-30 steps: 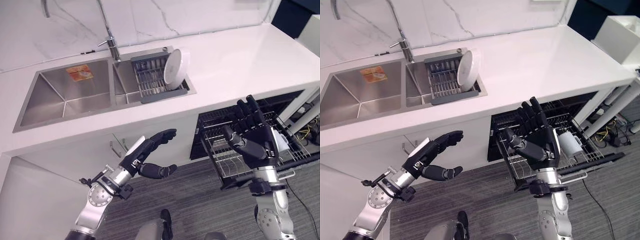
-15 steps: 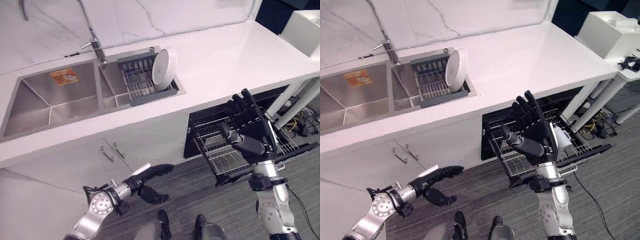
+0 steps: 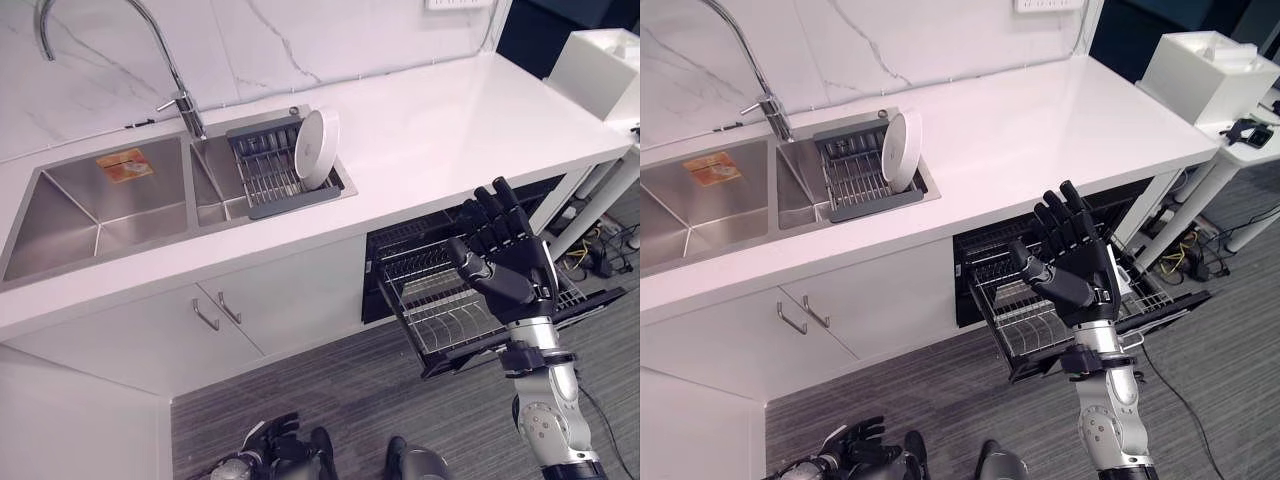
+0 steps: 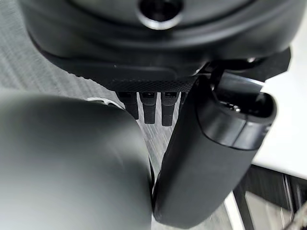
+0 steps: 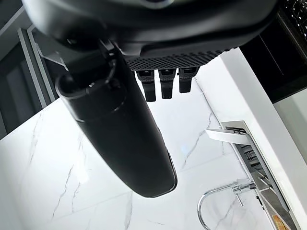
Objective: Place the dishes in the dishwasher.
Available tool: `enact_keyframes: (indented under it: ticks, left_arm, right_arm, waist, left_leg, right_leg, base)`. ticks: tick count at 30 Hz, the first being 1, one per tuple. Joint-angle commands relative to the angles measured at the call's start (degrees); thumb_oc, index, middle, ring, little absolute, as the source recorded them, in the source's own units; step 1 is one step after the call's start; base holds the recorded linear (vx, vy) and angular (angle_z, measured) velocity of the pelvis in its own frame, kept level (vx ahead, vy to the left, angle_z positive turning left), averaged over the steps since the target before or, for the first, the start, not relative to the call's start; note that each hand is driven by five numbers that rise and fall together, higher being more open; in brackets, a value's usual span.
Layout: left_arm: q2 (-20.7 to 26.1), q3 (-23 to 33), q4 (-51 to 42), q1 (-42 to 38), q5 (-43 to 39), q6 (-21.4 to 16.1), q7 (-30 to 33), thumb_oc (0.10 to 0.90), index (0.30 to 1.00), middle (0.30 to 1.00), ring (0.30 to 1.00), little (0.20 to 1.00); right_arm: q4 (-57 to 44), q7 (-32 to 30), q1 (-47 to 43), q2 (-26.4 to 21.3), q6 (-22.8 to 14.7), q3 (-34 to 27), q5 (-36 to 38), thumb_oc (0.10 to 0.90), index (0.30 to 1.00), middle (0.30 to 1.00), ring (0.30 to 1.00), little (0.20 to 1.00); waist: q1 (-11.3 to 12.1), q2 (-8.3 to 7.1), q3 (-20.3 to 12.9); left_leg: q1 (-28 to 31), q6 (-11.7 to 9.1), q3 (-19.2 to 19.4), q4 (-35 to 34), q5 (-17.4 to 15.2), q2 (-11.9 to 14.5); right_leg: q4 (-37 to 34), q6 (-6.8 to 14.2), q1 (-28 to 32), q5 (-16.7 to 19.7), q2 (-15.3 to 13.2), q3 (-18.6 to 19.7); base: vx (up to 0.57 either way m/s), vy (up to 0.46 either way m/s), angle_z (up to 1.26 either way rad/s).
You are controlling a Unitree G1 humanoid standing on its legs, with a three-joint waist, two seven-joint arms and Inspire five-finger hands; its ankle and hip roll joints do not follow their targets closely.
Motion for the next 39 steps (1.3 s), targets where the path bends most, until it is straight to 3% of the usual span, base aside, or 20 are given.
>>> enact_keyframes:
  ticks: [1, 3, 5, 6, 8, 10, 11, 12, 13, 14, 17, 23, 33, 36, 37, 39]
  left_arm:
    - [0.53, 0.39, 0.42, 3.30, -2.56, 3.72, 1.40, 0.800, 0.900, 0.900, 0.900, 0.900]
    - [0.04, 1.62, 3.30, 5.02, -3.40, 5.27, -0.52, 0.800, 0.900, 0.900, 0.900, 0.900]
    - [-1.38, 3.86, 4.93, 5.44, -16.54, 13.90, 0.16, 0.800, 0.900, 0.900, 0.900, 0.900]
    - [-2.30, 7.42, 6.75, 5.63, -22.56, 18.13, 0.40, 0.800, 0.900, 0.900, 0.900, 0.900]
    - [-3.01, 8.40, 8.44, 6.12, -21.92, 16.85, -0.25, 0.800, 0.900, 0.900, 0.900, 0.900]
    - [-3.08, 7.96, 8.18, 6.51, -20.12, 16.26, 1.38, 0.800, 0.900, 0.900, 0.900, 0.900]
    - [-2.87, 7.74, 8.65, 6.75, -19.76, 16.20, 1.63, 0.800, 0.900, 0.900, 0.900, 0.900]
    - [-2.74, 7.44, 8.68, 6.91, -19.98, 16.37, 2.04, 0.800, 0.900, 0.900, 0.900, 0.900]
    - [-2.65, 7.02, 8.69, 6.86, -19.71, 16.12, 2.56, 0.800, 0.900, 0.900, 0.900, 0.900]
    - [-2.30, 7.04, 9.12, 7.34, -19.44, 14.66, 1.62, 0.800, 0.900, 0.900, 0.900, 0.900]
    - [-1.76, 6.78, 8.66, 7.49, -19.24, 15.11, 2.04, 0.800, 0.900, 0.900, 0.900, 0.900]
    - [-1.92, 6.90, 10.44, 7.65, -18.16, 14.59, 2.72, 0.800, 0.900, 0.900, 0.900, 0.900]
    - [-2.00, 6.39, 12.27, 7.84, -17.63, 12.58, 3.58, 0.800, 0.900, 0.900, 0.900, 0.900]
    - [-1.81, 6.49, 12.30, 7.38, -17.47, 11.58, 4.55, 0.800, 0.900, 0.900, 0.900, 0.900]
    - [-1.71, 6.49, 12.33, 7.26, -15.21, 11.16, 4.62, 0.800, 0.900, 0.900, 0.900, 0.900]
    - [-1.74, 5.78, 11.87, 7.39, -12.17, 11.40, 4.33, 0.800, 0.900, 0.900, 0.900, 0.900]
  right_arm:
    - [-7.96, -0.13, -5.94, -2.44, -4.20, -3.05, -0.35, 0.800, 0.900, 0.900, 0.900, 0.900]
    - [-7.41, 0.08, -6.25, -2.19, -4.97, -3.10, -1.61, 0.800, 0.900, 0.900, 0.900, 0.900]
    - [-7.81, -0.28, -5.66, -2.50, -4.37, -3.59, -1.00, 0.800, 0.900, 0.900, 0.900, 0.900]
    - [-7.99, 0.17, -5.46, -2.16, -3.63, -4.08, 1.56, 0.800, 0.900, 0.900, 0.900, 0.900]
    - [-7.76, 2.32, -5.39, 0.08, -4.53, -4.57, 2.86, 0.800, 0.900, 0.900, 0.900, 0.900]
    - [-9.55, 1.82, -4.24, 1.53, -5.38, -4.31, 2.17, 0.800, 0.900, 0.900, 0.900, 0.900]
    - [-10.29, 1.37, -3.69, 1.74, -5.66, -3.94, 1.82, 0.800, 0.900, 0.900, 0.900, 0.900]
    - [-10.64, 1.42, -3.37, 2.08, -5.31, -3.87, 1.55, 0.800, 0.900, 0.900, 0.900, 0.900]
    - [-10.57, 2.15, -3.15, 1.65, -4.80, -4.08, 1.94, 0.800, 0.900, 0.900, 0.900, 0.900]
    - [-9.20, 3.91, -3.34, 1.26, -4.73, -4.32, 3.04, 0.800, 0.900, 0.900, 0.900, 0.900]
    - [-8.64, 5.17, -3.25, 1.53, -4.73, -4.60, 3.80, 0.800, 0.900, 0.900, 0.900, 0.900]
    - [-8.32, 5.32, -2.81, 1.07, -3.55, -4.61, 4.73, 0.800, 0.900, 0.900, 0.900, 0.900]
    - [-8.75, 5.31, -3.66, -2.89, -1.43, -4.90, 5.90, 0.800, 0.900, 0.900, 0.900, 0.900]
    - [-9.08, 5.22, -5.06, -4.58, -0.86, -4.51, 4.29, 0.800, 0.900, 0.900, 0.900, 0.900]
    - [-9.10, 4.89, -5.77, -5.05, -0.72, -3.96, 3.27, 0.800, 0.900, 0.900, 0.900, 0.900]
    - [-8.91, 4.40, -7.07, -5.29, -0.98, -2.99, 1.56, 0.800, 0.900, 0.900, 0.900, 0.900]
  waist:
    - [1.12, -1.58, 1.74]
    - [2.01, 0.97, 3.30]
    - [2.29, 1.08, 3.25]
    - [2.73, 0.54, 2.74]
    - [3.44, 0.78, 1.78]
    - [2.84, 0.89, 1.64]
    - [2.25, 1.21, 1.51]
    - [1.98, 1.35, 1.57]
    - [1.66, 2.16, 1.80]
    - [0.79, 2.58, 2.85]
    - [1.49, 1.82, 2.73]
    - [2.27, -0.37, 1.34]
    - [1.46, -1.04, 0.64]
    - [1.69, -1.98, 1.28]
    - [2.20, -2.47, 1.67]
    - [2.81, -1.40, 2.40]
  left_leg:
    - [-1.09, -1.70, -8.30, 3.97, -6.41, -1.79]
    - [-7.02, -4.38, -10.77, 3.97, -1.58, 0.82]
    - [-8.10, -3.76, -10.78, 3.97, -2.99, 0.45]
    - [-7.67, -2.63, -9.72, 3.97, -4.39, -0.49]
    - [-6.88, -0.25, -10.39, 3.97, -6.09, -1.57]
    - [-5.01, 1.45, -10.92, 3.97, -7.60, -3.17]
    - [-4.40, 2.11, -11.04, 3.97, -8.16, -3.52]
    - [-3.62, 2.45, -10.93, 3.97, -8.63, -3.74]
    - [-2.21, 1.90, -10.89, 3.97, -9.26, -3.20]
    - [-0.25, 1.96, -10.12, 3.97, -10.94, -2.36]
    - [-0.03, 1.51, -8.77, 3.97, -11.42, -1.29]
    - [-0.22, 0.37, -7.57, 3.97, -11.76, -0.29]
    - [0.09, -3.07, -8.78, 3.97, -10.15, 2.35]
    - [1.79, -3.34, -8.00, 3.97, -8.85, 1.49]
    - [1.31, -3.49, -8.65, 3.97, -6.92, 0.63]
    - [-1.17, -4.14, -9.43, 3.97, -5.75, 1.01]
  right_leg:
    - [-4.05, 0.91, 6.41, -4.04, 2.09, 4.00]
    - [-4.05, 0.89, 8.17, -5.38, 4.44, 4.47]
    - [-4.05, 1.49, 9.58, -6.51, 3.85, 5.00]
    - [-4.05, 2.52, 10.72, -7.26, 2.26, 4.14]
    - [-4.05, 2.61, 12.03, -7.19, 2.36, 3.12]
    - [-2.47, 3.09, 12.89, -3.59, 3.80, 3.60]
    - [1.60, 3.54, 10.18, -1.77, 4.38, 3.84]
    - [3.14, 4.14, 8.34, -0.35, 3.61, 3.04]
    - [-2.23, 4.09, 6.40, -0.57, 1.24, 0.47]
    - [-4.05, 5.53, 2.27, 4.39, -1.65, 0.77]
    - [-4.05, 6.07, 2.73, 1.24, -2.90, -0.74]
    - [-4.05, 7.27, 2.40, -0.80, -4.24, -1.04]
    - [-4.05, 3.37, 4.35, -4.66, 0.00, 0.14]
    - [-4.05, 2.04, 4.91, -4.74, -0.14, 0.11]
    - [-4.05, 1.65, 4.94, -4.37, -0.43, 0.54]
    - [-4.05, 1.62, 5.46, -4.43, 0.50, 0.61]
  base:
    - [0.15, 0.215, -0.06]
    - [0.33, 0.361, -0.02]
    - [0.34, 0.335, -0.09]
    - [0.28, 0.332, -0.44]
    - [0.31, 0.303, -0.73]
    - [0.24, 0.206, -0.60]
    - [0.15, 0.176, -0.22]
    - [0.15, 0.149, -0.03]
    - [0.12, 0.042, -0.29]
    - [0.07, -0.030, -0.22]
    - [0.01, -0.155, 0.02]
    - [0.02, -0.194, -0.02]
    - [0.01, -0.151, 0.08]
    - [0.03, -0.132, 0.33]
    - [0.04, -0.064, 0.16]
    - [0.07, 0.037, 0.02]
